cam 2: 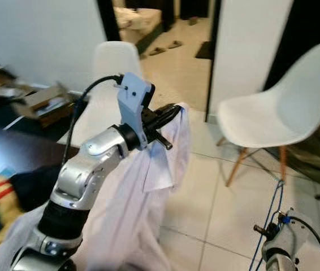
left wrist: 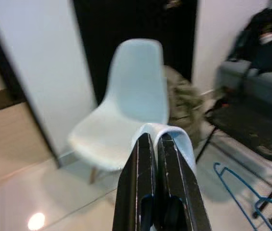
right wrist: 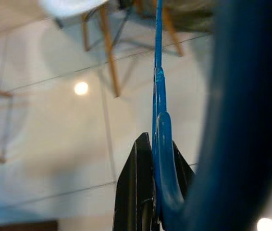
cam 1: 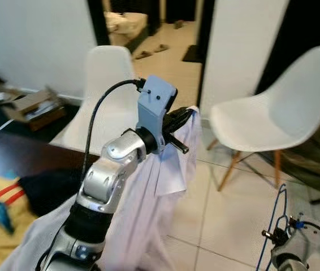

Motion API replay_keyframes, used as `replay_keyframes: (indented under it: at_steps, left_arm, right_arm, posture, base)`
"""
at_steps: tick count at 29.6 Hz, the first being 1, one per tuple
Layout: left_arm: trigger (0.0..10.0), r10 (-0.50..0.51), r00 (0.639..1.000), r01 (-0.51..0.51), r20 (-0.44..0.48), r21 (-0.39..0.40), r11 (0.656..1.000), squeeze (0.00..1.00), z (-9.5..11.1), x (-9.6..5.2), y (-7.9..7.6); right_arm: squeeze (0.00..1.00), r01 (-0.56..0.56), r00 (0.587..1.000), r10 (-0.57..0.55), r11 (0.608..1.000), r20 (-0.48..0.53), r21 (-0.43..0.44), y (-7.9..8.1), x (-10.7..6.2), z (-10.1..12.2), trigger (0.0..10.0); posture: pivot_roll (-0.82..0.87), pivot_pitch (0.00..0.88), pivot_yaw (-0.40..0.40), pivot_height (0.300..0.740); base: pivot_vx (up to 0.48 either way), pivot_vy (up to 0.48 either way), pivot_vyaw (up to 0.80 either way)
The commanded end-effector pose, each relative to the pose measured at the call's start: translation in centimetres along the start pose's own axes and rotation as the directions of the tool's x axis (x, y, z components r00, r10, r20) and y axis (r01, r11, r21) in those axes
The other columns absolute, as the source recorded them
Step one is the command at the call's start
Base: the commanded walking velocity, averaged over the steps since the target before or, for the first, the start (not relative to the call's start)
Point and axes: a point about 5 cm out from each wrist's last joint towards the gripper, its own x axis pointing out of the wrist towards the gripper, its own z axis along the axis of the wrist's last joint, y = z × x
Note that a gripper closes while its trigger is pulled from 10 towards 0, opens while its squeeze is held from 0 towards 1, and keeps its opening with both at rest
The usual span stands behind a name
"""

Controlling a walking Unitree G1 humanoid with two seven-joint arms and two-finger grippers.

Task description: Hang hanger

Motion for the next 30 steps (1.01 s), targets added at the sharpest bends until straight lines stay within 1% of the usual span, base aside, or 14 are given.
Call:
replay_keyframes:
  at_steps: [1,7,10,19,30]
  left_arm:
    - [10.0,0.012,1.0,-0.012,0.025,0.02,1.0,0.0,0.5,0.0,0.2]
    - [10.0,0.02,0.999,-0.021,0.032,0.014,1.0,0.0,0.7,0.0,0.0]
    - [10.0,0.024,0.999,-0.025,0.03,0.01,1.0,0.0,0.7,0.0,-0.2]
    - [10.0,0.028,0.999,-0.027,0.042,-0.009,1.0,0.0,1.0,0.1,-0.4]
    - [10.0,0.009,0.998,-0.008,0.064,-0.029,1.0,0.0,1.5,0.4,-0.8]
  right_arm:
    - [0.0,-0.001,1.0,0.001,1.0,-0.013,0.011,0.2,-0.1,-0.4,10.0]
    - [0.0,0.0,1.0,0.0,1.0,-0.012,0.011,0.2,-0.1,-0.4,10.0]
    - [0.0,0.001,1.0,-0.001,1.0,-0.01,0.011,0.1,-0.1,-0.3,10.0]
    - [0.0,0.001,1.0,-0.001,1.0,-0.007,0.01,0.1,-0.1,-0.4,10.0]
    - [0.0,0.001,1.0,-0.001,1.0,-0.006,0.008,0.0,-0.2,-0.4,10.0]
  posture:
    - [0.03,0.072,0.076,0.74]
    - [0.03,0.071,0.078,0.74]
    - [0.03,0.068,0.077,0.74]
    - [0.02,0.064,0.076,0.74]
    - [0.02,0.057,0.076,0.74]
  base:
    - [0.0,-0.435,-0.8]
    - [0.0,-0.447,-0.8]
    - [0.0,-0.446,-0.54]
    - [0.0,-0.452,0.0]
    - [0.0,-0.456,0.0]
